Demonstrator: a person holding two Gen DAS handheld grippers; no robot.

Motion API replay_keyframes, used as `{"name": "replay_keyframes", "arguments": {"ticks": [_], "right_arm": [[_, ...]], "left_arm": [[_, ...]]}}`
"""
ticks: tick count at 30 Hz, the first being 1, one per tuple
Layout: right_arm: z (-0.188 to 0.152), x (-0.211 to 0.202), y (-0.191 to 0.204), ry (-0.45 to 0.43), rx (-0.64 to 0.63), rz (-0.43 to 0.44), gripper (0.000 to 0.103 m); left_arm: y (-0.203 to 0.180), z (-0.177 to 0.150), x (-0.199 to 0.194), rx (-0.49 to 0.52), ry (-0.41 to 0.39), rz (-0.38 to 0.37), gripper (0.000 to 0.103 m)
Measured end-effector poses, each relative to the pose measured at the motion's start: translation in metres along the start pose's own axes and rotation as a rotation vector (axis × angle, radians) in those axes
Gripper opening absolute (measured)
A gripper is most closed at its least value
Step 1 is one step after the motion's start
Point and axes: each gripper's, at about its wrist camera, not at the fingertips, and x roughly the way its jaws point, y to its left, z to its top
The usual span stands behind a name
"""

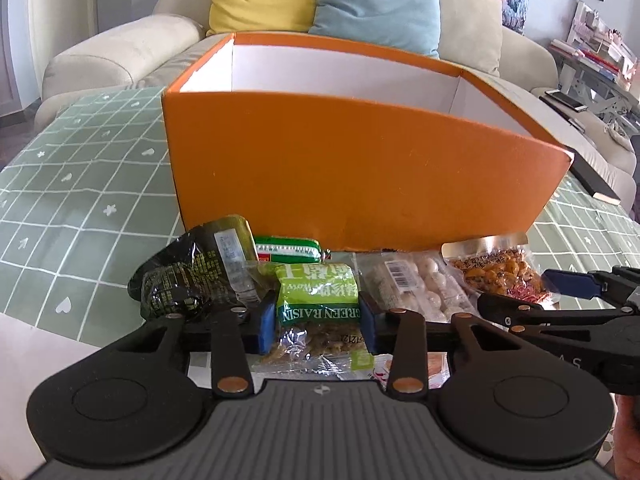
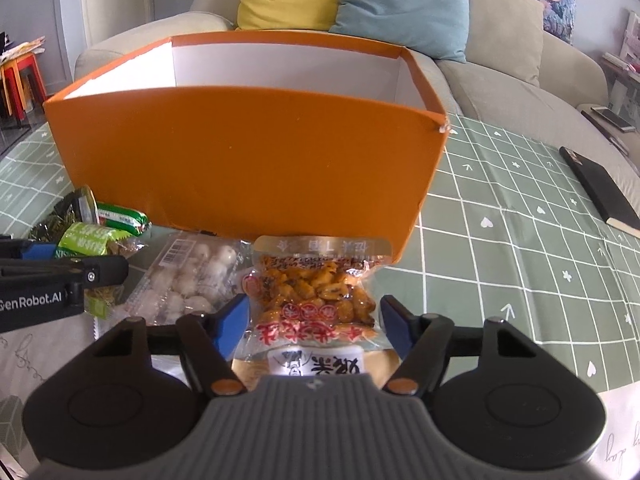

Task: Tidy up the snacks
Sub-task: 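Grasp the green raisin bag with the left gripper while the right gripper grasps the orange spicy snack bag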

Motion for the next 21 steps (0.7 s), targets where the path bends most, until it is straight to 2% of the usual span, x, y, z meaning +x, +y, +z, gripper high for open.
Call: {"name": "replay_keyframes", "arguments": {"ticks": [9, 21], "right_arm": [[0.001, -0.021, -0.002, -0.043, 0.028, 0.008, 0.068], [0.009, -0.074, 0.013, -0.147, 0.01, 0.111, 0.068]], "left_arm": [[-0.001, 0.001, -0.011, 0.003, -0.018, 0.005, 0.044], [0.004, 0.009, -0.056, 0.018, -0.081, -0.021, 0.043]]}}
